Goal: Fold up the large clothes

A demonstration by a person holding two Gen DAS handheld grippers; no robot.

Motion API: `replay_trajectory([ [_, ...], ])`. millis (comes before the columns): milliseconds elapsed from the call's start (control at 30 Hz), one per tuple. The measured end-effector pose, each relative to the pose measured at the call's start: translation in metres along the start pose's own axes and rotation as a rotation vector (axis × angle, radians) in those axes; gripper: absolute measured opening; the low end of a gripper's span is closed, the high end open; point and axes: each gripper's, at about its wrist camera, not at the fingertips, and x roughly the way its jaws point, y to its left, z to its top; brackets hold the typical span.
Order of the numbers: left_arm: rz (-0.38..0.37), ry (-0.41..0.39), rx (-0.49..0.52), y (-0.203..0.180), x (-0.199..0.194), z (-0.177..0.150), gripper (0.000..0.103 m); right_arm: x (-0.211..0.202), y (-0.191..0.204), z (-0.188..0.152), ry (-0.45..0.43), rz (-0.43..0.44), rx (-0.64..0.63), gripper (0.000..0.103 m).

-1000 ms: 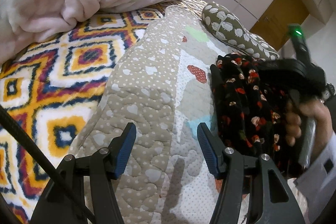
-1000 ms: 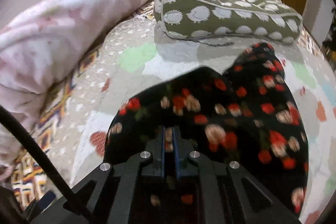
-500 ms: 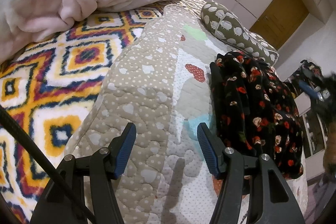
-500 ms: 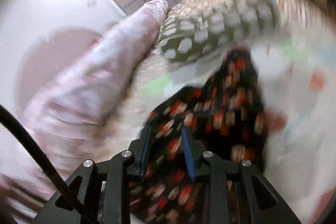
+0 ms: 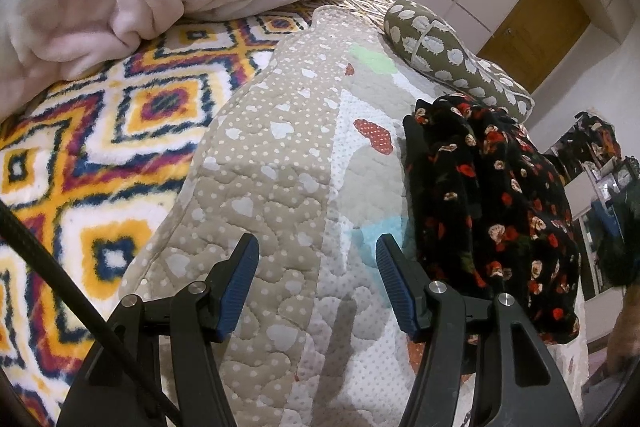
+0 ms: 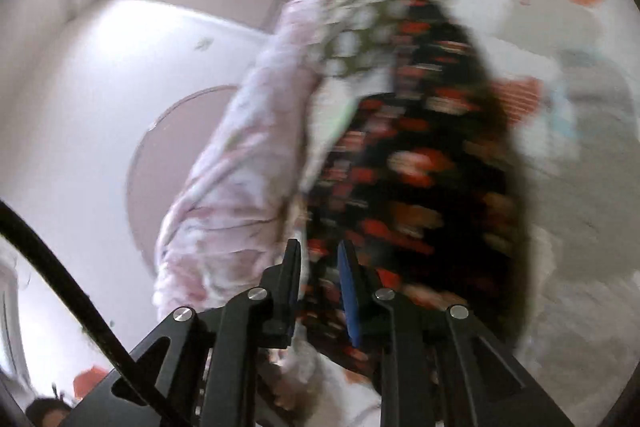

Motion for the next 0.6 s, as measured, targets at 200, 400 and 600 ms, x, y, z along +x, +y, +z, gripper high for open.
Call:
replay_trajectory([
  [200, -0.009, 0.004, -0.008, 0.002, 0.001, 0.001, 0.060, 0.070, -0.020, -0.025, 0.185, -0.045, 0.020, 0.024],
  [400, -0.014, 0.002, -0.014, 0.003, 0.000, 0.002, 0.060, 0.058, -0.011, -0.094, 0.350, -0.167, -0.161, 0.025],
  [600, -0.004, -0.004, -0.020, 0.005, -0.003, 0.001, 0.060, 0.069, 0.068, -0.063, 0.224, -0.067, -0.253, 0.042],
])
